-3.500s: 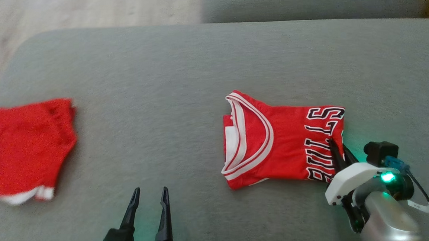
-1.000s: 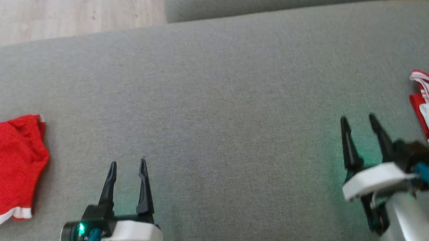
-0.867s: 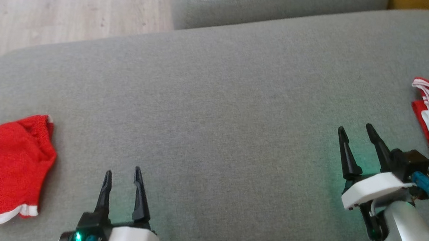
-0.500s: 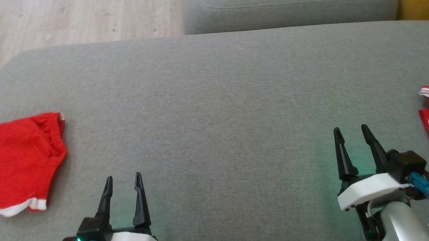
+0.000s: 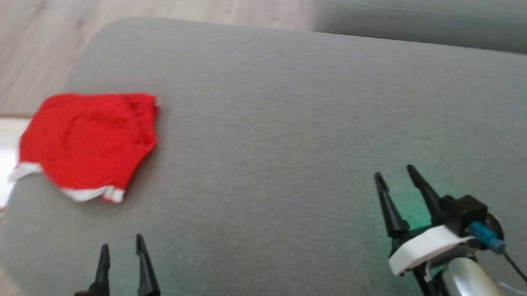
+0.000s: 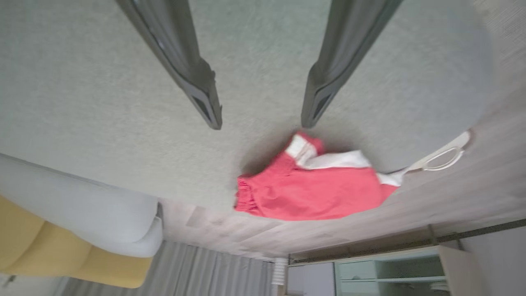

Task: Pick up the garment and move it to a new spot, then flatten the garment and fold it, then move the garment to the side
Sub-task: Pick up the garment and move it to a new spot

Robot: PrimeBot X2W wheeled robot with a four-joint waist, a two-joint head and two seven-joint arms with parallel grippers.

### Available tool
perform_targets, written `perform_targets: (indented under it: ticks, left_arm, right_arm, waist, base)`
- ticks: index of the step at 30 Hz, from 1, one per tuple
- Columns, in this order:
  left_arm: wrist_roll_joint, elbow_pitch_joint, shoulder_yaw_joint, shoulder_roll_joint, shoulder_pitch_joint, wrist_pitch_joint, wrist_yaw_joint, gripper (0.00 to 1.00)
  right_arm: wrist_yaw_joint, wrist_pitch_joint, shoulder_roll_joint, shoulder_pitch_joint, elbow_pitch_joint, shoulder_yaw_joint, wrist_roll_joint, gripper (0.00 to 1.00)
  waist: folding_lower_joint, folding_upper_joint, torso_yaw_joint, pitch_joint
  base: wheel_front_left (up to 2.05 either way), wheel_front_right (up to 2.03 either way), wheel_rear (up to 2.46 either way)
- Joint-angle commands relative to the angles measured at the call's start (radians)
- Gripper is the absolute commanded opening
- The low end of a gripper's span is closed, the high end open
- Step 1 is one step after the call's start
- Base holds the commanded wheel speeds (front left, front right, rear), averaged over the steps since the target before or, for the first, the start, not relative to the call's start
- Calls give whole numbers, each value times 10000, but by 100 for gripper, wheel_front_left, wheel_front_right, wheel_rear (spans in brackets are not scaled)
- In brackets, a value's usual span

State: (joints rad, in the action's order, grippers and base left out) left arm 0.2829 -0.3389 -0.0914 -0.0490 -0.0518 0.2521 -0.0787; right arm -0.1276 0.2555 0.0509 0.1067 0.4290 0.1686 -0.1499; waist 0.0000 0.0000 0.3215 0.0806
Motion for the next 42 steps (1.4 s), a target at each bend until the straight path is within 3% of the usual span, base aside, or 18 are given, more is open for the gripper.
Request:
perform_targets:
  ticks: [1,9,17,22,31,36,42]
  left_arm:
    - [6,247,412,-12,185,97,6,100]
    - [27,278,1122,-12,72,97,165,100]
    - [-195,366,2051,-53,1490,97,606,100]
    - [-504,-152,2423,-588,3180,97,1156,100]
    - [-183,-3187,2218,-1766,6148,-150,1916,100]
    - [71,-5216,2303,-2063,6904,-1093,1825,100]
    - [152,-6725,2231,-2097,7156,-1908,1706,100]
  right_arm:
    - [-31,62,-6,224,-324,348,-77,100]
    - [-31,62,-6,442,-294,1118,-174,100]
    - [-31,62,131,780,-586,1369,38,100]
    - [-31,63,466,1070,-1089,1573,-4,100]
    - [-31,63,1017,1552,-1981,1687,-118,100]
    - [-31,63,1264,1648,-2119,1636,-183,100]
    - [-31,61,1364,1649,-2144,1533,-223,100]
  waist:
    - [0,0,880,57]
    - [0,0,1562,305]
    - [0,0,1092,1300]
    - [0,0,617,2092]
    - [0,0,-401,3207]
    - [0,0,-835,3511]
    - [0,0,-1073,3607]
  base:
    - [0,0,0]
    - [0,0,0]
    - [0,0,0]
    - [0,0,0]
    - [0,0,0]
    - [0,0,0]
    - [0,0,0]
